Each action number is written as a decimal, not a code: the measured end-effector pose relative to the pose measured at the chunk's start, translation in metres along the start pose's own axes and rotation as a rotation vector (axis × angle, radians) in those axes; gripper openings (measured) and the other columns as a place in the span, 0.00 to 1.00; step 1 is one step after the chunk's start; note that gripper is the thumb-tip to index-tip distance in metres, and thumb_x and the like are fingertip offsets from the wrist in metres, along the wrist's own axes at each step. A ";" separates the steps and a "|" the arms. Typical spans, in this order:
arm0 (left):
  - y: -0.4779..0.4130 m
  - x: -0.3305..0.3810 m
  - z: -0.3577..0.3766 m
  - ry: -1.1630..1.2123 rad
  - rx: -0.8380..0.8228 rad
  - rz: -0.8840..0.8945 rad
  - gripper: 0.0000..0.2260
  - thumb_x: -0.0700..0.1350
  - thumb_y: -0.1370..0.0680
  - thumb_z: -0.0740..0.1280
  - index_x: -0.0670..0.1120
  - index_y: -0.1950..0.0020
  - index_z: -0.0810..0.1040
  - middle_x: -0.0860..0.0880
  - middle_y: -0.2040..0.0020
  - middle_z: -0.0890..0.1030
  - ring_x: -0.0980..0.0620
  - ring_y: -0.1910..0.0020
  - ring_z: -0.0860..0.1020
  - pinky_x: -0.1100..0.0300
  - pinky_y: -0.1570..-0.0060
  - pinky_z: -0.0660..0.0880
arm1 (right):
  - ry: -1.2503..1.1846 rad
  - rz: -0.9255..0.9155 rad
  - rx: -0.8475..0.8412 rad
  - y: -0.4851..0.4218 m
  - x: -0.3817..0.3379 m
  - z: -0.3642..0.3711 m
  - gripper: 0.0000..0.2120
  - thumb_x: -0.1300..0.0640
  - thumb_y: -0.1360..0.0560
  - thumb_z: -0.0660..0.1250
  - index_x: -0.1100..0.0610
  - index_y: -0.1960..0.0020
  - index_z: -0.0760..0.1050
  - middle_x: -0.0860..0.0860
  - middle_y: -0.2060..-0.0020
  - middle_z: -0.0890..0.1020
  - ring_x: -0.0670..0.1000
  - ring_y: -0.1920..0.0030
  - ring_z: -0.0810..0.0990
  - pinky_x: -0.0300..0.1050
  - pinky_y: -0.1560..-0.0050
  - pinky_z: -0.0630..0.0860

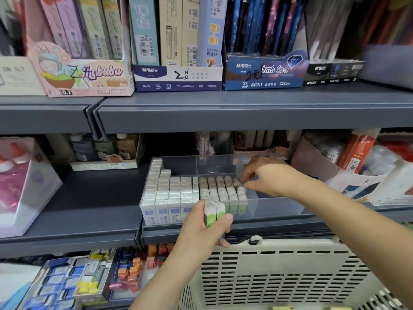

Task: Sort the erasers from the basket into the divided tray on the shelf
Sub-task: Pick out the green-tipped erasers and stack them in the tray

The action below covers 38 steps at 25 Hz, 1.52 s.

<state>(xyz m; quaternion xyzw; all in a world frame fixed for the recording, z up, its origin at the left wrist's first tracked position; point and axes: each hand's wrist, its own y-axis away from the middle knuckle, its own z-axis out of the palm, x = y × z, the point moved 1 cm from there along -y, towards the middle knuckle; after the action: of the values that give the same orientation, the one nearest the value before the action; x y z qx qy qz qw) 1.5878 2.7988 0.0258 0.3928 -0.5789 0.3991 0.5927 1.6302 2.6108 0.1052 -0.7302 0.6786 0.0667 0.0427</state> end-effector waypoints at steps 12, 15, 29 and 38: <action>-0.002 -0.004 -0.001 0.043 -0.011 -0.001 0.06 0.42 0.25 0.69 0.49 0.52 0.74 0.55 0.67 0.79 0.58 0.64 0.79 0.61 0.66 0.77 | 0.075 -0.037 -0.010 0.001 -0.002 -0.001 0.08 0.49 0.26 0.67 0.48 0.49 0.80 0.45 0.48 0.78 0.50 0.47 0.75 0.44 0.49 0.72; -0.002 -0.004 -0.001 0.041 -0.012 0.001 0.05 0.42 0.25 0.69 0.49 0.52 0.74 0.56 0.68 0.79 0.58 0.64 0.79 0.61 0.66 0.77 | 0.111 -0.056 0.007 0.000 -0.004 -0.002 0.08 0.49 0.26 0.66 0.49 0.49 0.80 0.46 0.47 0.79 0.51 0.47 0.76 0.44 0.49 0.74; 0.000 0.000 0.000 0.021 -0.008 -0.003 0.06 0.42 0.25 0.68 0.49 0.51 0.74 0.49 0.62 0.79 0.58 0.65 0.79 0.63 0.66 0.77 | 0.106 -0.058 0.008 0.001 -0.013 0.002 0.09 0.48 0.24 0.63 0.48 0.49 0.80 0.45 0.45 0.79 0.51 0.47 0.77 0.46 0.49 0.74; -0.001 -0.002 0.000 0.050 -0.004 -0.009 0.05 0.41 0.25 0.69 0.49 0.52 0.74 0.56 0.68 0.79 0.59 0.64 0.79 0.62 0.67 0.77 | 0.045 -0.022 0.003 -0.002 -0.008 -0.001 0.08 0.50 0.24 0.63 0.48 0.50 0.81 0.43 0.49 0.79 0.46 0.53 0.73 0.40 0.53 0.69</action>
<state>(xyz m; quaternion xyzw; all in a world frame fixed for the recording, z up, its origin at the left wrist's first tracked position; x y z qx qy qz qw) 1.5886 2.7981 0.0238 0.3842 -0.5630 0.4050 0.6094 1.6318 2.6183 0.1074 -0.7387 0.6716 0.0488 0.0295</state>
